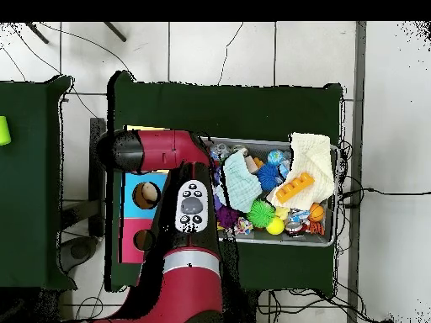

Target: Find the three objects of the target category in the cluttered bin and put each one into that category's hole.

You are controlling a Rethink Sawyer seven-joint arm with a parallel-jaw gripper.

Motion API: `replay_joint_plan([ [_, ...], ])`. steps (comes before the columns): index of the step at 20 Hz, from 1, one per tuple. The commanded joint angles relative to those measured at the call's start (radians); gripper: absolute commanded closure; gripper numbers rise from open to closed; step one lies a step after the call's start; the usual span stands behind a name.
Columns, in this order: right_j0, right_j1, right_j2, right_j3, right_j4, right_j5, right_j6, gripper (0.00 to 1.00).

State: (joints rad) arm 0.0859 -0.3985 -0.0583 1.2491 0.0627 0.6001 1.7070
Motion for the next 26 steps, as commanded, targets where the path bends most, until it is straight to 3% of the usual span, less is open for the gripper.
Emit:
replay_joint_plan([
  [1,-0.062,-0.043,0.04,0.051,-0.037,-0.042,0.067,1.0],
  [26,-0.046,-0.133,0.026,0.117,-0.028,-0.002,0.1,1.0],
])
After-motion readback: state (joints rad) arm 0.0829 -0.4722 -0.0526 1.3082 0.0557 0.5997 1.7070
